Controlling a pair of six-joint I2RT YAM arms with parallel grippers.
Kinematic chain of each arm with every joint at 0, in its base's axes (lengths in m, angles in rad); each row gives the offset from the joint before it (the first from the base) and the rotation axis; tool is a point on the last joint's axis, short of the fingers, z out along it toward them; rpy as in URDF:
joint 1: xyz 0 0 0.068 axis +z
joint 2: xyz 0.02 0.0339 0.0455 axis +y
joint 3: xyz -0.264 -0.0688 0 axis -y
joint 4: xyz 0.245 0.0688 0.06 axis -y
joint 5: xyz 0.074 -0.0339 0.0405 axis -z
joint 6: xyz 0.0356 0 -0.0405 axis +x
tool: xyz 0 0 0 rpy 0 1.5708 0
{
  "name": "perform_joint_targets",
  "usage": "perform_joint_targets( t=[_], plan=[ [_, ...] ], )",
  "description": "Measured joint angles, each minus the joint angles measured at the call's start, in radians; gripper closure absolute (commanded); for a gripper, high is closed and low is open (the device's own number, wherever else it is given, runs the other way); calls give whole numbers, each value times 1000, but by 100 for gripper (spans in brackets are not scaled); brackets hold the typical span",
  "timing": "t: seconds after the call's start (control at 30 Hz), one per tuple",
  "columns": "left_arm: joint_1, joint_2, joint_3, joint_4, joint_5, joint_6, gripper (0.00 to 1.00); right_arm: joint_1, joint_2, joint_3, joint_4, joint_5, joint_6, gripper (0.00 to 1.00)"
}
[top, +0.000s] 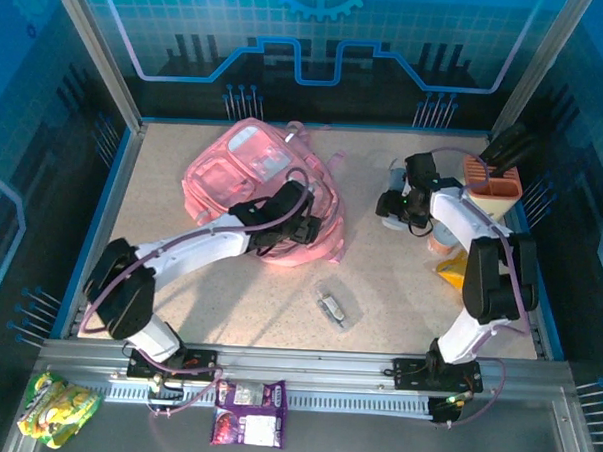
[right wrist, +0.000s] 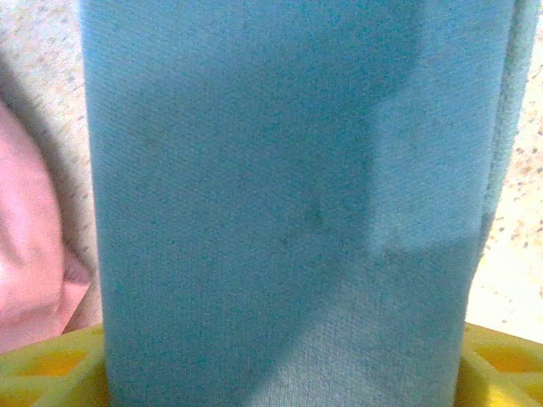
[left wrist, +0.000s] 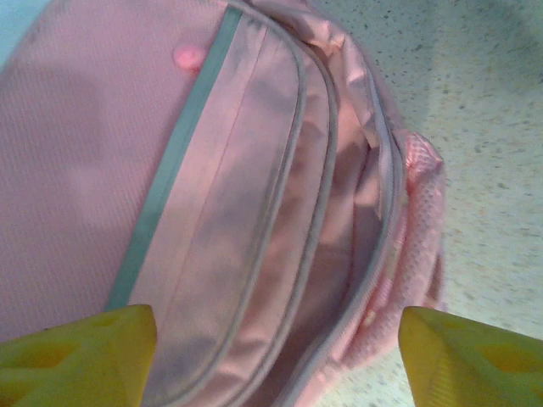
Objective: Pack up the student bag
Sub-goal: Pick up the pencil pouch from the middle-right of the table, then open the student bag at the center of the table.
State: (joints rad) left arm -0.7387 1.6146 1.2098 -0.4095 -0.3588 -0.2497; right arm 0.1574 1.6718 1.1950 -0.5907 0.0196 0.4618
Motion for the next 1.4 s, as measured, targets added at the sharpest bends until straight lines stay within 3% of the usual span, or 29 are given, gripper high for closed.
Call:
perform_joint_targets(
  t=[0.23, 0.5, 0.7, 0.93, 1.1, 1.4],
  plan=[
    [-3, 193, 121, -4, -126, 174, 37, 14, -89, -74, -37, -57, -12, 26],
    [3, 333, 190, -8, -207, 235, 37, 24, -111, -99, -52, -103, -15, 27],
    [18, 371, 216, -4, -221, 255, 58, 33, -120, -101, -56, -109, -18, 28],
    [22, 369, 226, -4, -209, 278, 100, 50, -141, -101, -83, -110, -26, 28],
    [24, 316, 233, -39, -209, 276, 100, 92, -174, -79, -129, -108, -53, 27],
    [109, 71, 331, -167, -170, 230, 100, 288, -193, -43, -166, -141, -116, 27]
  ],
)
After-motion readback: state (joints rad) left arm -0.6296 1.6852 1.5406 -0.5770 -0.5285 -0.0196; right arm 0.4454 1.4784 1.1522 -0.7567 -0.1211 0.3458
